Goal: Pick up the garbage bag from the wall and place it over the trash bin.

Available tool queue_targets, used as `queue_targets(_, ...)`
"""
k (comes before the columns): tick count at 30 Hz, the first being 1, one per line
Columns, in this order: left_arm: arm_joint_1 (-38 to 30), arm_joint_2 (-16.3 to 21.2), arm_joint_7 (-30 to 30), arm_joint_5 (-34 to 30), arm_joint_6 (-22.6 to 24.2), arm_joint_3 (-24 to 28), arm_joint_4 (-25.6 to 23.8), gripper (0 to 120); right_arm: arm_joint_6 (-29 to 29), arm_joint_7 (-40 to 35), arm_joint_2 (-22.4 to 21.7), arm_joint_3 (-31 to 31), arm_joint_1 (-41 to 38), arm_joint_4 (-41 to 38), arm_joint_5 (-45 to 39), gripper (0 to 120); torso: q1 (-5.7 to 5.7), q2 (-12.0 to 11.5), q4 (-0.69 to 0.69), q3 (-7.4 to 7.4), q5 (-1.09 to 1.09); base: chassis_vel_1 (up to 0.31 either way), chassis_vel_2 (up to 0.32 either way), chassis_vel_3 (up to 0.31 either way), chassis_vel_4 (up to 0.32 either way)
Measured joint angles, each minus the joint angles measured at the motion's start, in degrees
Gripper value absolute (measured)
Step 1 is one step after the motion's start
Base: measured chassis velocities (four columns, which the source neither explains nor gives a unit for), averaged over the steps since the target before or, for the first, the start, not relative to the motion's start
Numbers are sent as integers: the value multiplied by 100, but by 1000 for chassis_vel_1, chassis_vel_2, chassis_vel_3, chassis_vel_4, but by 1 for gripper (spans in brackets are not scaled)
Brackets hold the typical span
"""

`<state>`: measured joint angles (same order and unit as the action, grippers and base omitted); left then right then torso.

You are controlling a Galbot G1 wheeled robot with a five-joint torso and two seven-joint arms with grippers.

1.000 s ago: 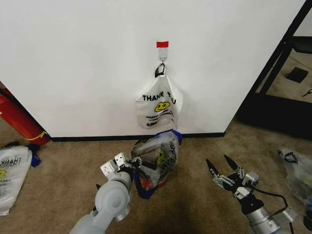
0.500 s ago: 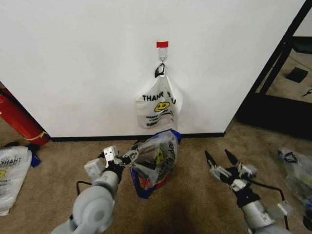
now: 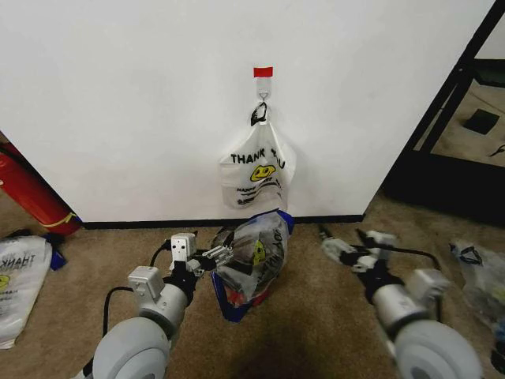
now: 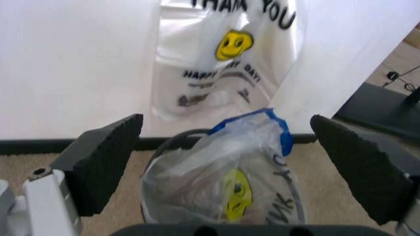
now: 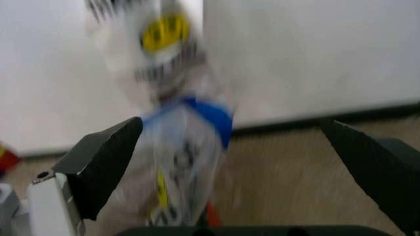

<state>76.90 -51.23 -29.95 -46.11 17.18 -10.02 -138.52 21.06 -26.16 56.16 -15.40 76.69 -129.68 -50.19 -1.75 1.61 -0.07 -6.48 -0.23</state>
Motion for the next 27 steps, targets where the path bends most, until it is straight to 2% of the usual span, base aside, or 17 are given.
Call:
queue_targets(2, -36, 0, 7, 2, -8, 28, 39, 100, 378, -439, 24, 567, -884, 493, -697, 100, -1, 0, 2, 0, 0, 0, 0, 0, 0)
queue_targets(4, -41, -14, 12, 12, -13, 46, 67, 100, 494, -613, 84, 748, -1155, 626, -876, 100, -1, 0, 1, 0, -1, 0, 0, 0, 0)
queue_targets(6, -50, -72, 31, 36, -27, 69, 124, 100, 728, -1123, 380, 1283, -1797, 960, -1182, 100, -1, 0, 5, 0, 0, 0, 0, 0, 0)
queue_targets(10, -49, -136, 53, 39, -32, 60, 150, 100, 1242, -2178, 1092, 1846, -2293, 1213, -1235, 100, -1, 0, 4, 0, -1, 0, 0, 0, 0)
queue_targets(16, -73, -148, 70, 31, -51, 49, 249, 100, 1570, -2857, 1483, 2050, -2189, 1357, -927, 100, -1, 0, 0, 0, -2, 0, 0, 0, 0)
queue_targets(27, -132, -281, 110, -11, -64, 139, 391, 100, 1579, -3160, 2278, 1701, -2115, 1926, -839, 100, 0, 0, 2, 1, 1, 0, 0, 0, 0)
